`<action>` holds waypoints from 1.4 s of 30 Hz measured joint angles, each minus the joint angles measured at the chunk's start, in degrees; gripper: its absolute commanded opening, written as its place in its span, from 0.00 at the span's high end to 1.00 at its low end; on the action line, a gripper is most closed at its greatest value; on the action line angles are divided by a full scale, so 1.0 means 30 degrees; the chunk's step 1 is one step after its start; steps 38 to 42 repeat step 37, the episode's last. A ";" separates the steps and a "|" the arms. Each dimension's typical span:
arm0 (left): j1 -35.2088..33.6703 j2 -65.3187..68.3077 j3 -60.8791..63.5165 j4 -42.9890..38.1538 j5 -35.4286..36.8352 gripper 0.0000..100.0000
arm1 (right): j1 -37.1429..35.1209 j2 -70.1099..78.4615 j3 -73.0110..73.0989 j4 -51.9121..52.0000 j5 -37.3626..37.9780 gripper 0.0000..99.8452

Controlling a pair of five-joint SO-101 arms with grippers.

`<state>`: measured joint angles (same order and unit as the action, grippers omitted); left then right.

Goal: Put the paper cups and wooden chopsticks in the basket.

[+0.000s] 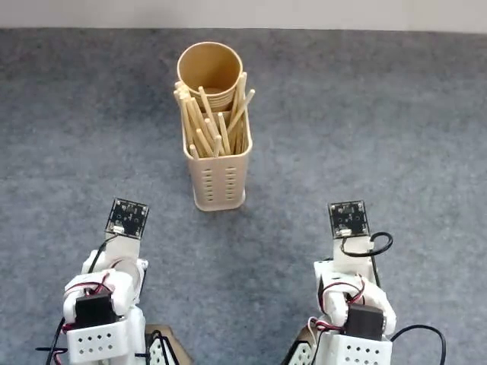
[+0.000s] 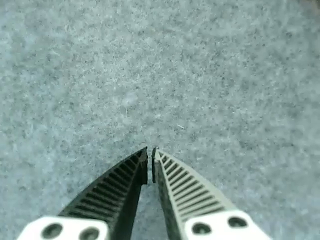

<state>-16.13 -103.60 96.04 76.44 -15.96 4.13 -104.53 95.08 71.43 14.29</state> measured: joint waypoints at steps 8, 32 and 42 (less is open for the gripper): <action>0.0000 0.0000 0.0000 0.0000 0.0000 0.95 | 0.0000 0.0000 0.0000 0.0000 0.0000 0.99; 0.0000 0.0000 0.0000 0.0000 0.0000 0.95 | 0.0000 0.0000 0.0000 0.0000 0.0000 0.99; 0.0000 0.0000 0.0000 0.0000 0.0000 0.95 | 0.0000 0.0000 0.0000 0.0000 0.0000 0.99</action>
